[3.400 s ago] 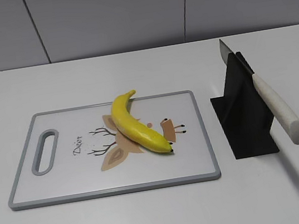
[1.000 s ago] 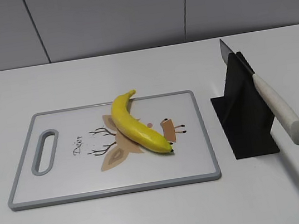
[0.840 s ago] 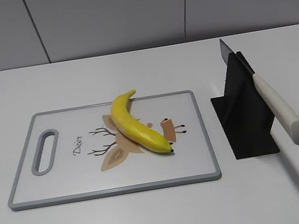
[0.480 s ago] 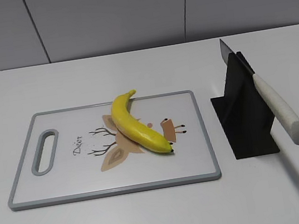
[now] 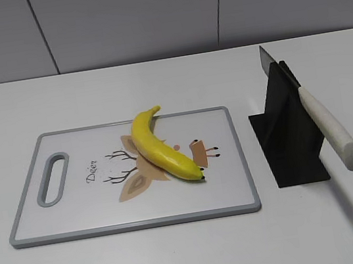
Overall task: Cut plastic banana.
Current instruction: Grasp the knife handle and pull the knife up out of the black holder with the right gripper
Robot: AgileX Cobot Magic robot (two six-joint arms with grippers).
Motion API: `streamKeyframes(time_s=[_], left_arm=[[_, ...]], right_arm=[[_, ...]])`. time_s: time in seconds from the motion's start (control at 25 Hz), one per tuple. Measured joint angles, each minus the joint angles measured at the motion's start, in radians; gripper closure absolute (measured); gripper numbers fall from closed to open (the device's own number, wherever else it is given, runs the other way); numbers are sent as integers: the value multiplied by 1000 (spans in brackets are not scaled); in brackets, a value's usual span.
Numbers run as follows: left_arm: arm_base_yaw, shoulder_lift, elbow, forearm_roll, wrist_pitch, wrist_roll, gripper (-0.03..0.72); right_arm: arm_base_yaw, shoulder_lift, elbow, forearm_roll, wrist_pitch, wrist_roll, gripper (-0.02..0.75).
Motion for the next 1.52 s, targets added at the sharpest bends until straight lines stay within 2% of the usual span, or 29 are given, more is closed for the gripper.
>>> streamKeyframes(time_s=[0.12, 0.36, 0.52, 0.76, 1.28, 1.36, 1.52], left_arm=[[0, 0, 0, 0, 0, 0, 113], [0, 0, 0, 0, 0, 0, 113], [0, 0, 0, 0, 0, 0, 113], [0, 0, 0, 0, 0, 0, 113], [0, 0, 0, 0, 0, 0, 113], [0, 0, 0, 0, 0, 0, 113], [0, 0, 0, 0, 0, 0, 113]], right_arm=[[70, 24, -4, -22, 0, 29, 214], [273, 137, -37, -177, 0, 204, 214], [349, 227, -87, -209, 0, 278, 214], [360, 342, -98, -269, 0, 318, 214], [360, 562, -98, -271, -31, 347, 217], [360, 566, -98, -272, -46, 355, 234], [360, 566, -98, -280, -47, 369, 328]])
